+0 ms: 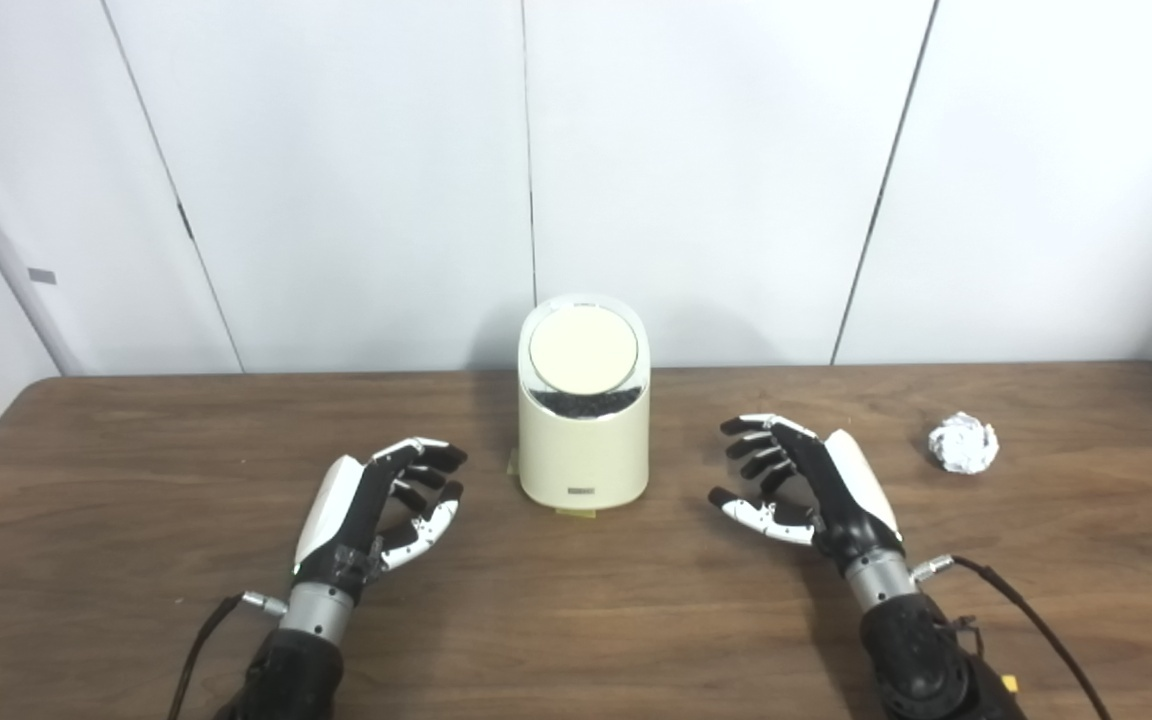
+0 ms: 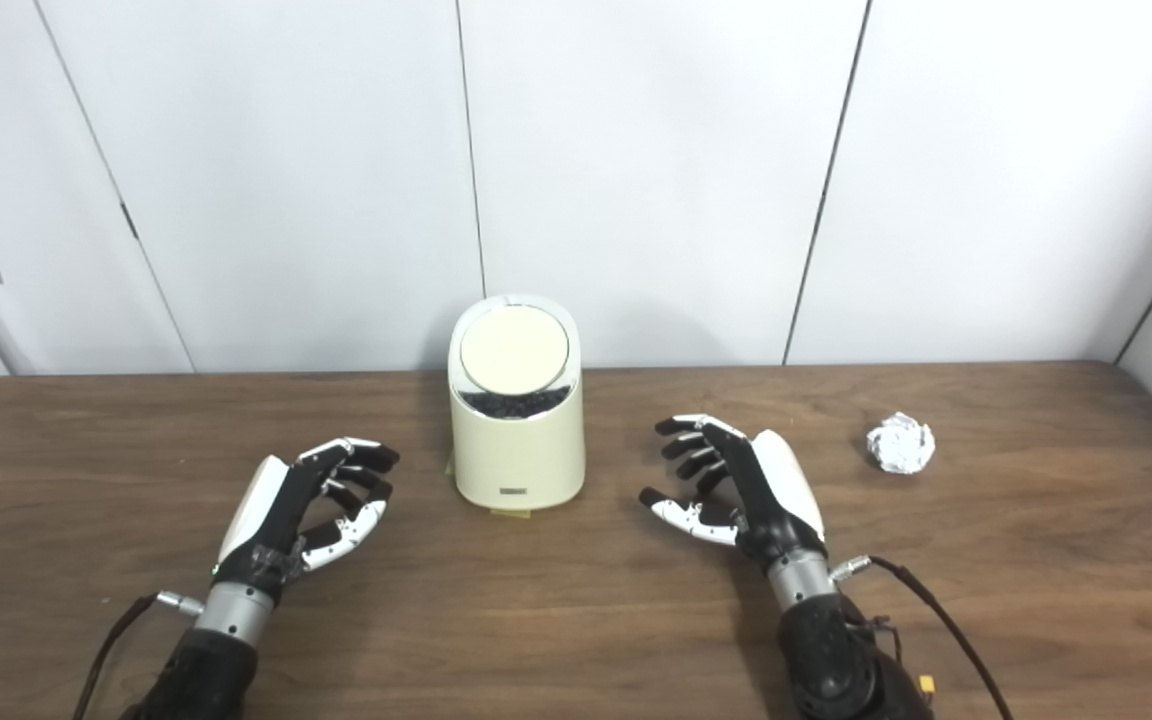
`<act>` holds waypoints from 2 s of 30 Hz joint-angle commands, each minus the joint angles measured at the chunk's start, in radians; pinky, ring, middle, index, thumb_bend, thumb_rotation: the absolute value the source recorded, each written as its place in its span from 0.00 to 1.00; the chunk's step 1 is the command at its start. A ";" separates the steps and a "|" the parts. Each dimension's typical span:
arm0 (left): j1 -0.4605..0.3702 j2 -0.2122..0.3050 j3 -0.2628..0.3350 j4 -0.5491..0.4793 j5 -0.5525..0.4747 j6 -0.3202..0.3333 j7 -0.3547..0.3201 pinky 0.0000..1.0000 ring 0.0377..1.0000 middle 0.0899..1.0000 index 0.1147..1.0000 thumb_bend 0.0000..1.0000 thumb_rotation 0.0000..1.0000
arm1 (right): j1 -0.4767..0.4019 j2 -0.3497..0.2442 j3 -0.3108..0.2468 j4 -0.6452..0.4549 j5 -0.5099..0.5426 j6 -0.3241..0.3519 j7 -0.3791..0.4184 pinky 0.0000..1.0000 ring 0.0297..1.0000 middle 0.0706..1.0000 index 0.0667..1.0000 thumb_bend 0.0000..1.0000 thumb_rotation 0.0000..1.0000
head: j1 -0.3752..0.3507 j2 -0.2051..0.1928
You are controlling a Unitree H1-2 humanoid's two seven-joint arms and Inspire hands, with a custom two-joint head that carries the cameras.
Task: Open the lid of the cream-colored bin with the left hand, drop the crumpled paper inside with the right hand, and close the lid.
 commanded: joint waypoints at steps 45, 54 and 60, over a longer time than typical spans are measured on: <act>-0.278 0.043 0.041 -0.184 -0.053 0.037 -0.072 0.68 0.74 0.73 0.73 0.66 0.84 | -0.050 -0.003 -0.002 0.002 0.007 -0.044 -0.029 0.40 0.50 0.57 0.68 0.34 0.18 | -0.011 -0.011; -0.415 0.004 -0.021 -0.203 0.066 0.307 -0.109 0.68 0.79 0.80 0.79 0.87 0.38 | -0.052 -0.002 -0.002 0.007 0.008 -0.048 -0.031 0.41 0.52 0.58 0.68 0.33 0.17 | -0.014 -0.009; -0.473 -0.017 -0.084 -0.154 0.166 0.384 -0.099 0.68 0.82 0.87 0.83 1.00 0.35 | -0.053 0.000 -0.002 0.012 0.011 -0.049 -0.031 0.41 0.52 0.58 0.68 0.33 0.19 | -0.014 -0.012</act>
